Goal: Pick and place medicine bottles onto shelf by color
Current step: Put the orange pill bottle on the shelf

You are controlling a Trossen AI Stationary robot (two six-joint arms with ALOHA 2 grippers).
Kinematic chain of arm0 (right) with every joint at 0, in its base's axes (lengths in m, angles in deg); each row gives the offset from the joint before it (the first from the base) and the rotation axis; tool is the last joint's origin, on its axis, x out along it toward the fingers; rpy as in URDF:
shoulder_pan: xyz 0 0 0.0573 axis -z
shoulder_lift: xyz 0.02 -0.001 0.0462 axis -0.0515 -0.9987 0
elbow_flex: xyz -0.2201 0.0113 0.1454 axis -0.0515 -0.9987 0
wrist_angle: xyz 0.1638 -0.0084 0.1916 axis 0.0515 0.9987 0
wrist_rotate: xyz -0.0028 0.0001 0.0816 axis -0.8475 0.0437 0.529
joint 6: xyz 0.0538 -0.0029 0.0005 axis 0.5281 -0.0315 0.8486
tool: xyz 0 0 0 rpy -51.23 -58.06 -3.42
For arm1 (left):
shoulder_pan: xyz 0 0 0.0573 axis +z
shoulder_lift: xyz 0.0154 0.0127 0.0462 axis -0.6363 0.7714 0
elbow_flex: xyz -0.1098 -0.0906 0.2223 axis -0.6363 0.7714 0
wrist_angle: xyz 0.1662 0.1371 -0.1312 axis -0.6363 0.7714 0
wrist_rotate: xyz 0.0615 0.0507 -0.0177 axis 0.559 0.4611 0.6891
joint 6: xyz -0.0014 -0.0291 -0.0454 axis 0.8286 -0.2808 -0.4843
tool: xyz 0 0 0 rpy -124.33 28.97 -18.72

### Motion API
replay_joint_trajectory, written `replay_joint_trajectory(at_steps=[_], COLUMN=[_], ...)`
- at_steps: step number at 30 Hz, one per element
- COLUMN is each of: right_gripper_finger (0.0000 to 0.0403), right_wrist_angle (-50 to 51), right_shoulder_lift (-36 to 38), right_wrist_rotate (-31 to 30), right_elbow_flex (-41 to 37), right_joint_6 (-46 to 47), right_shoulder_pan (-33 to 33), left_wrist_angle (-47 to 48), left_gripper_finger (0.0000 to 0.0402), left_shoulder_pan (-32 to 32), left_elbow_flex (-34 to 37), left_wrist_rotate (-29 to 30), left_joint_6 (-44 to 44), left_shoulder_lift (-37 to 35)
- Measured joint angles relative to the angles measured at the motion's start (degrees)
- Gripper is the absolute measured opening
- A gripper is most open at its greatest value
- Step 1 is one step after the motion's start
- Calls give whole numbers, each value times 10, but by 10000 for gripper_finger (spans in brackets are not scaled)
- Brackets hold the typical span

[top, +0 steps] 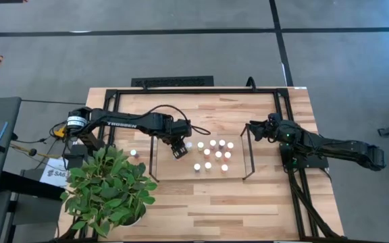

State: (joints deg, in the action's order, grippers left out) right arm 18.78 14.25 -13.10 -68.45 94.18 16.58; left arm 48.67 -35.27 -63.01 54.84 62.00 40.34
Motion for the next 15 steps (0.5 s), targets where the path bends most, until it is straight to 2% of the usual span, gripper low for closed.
replay_joint_trajectory(at_steps=[15], right_gripper_finger=[249], right_wrist_angle=[0], right_shoulder_lift=[0], right_wrist_rotate=[0], right_elbow_flex=[0], right_joint_6=[0], right_shoulder_pan=[0], left_wrist_angle=[-9], left_gripper_finger=[192], left_shoulder_pan=[-20], left_elbow_flex=[0], left_wrist_rotate=[10], left_joint_6=[69], left_shoulder_lift=[0])
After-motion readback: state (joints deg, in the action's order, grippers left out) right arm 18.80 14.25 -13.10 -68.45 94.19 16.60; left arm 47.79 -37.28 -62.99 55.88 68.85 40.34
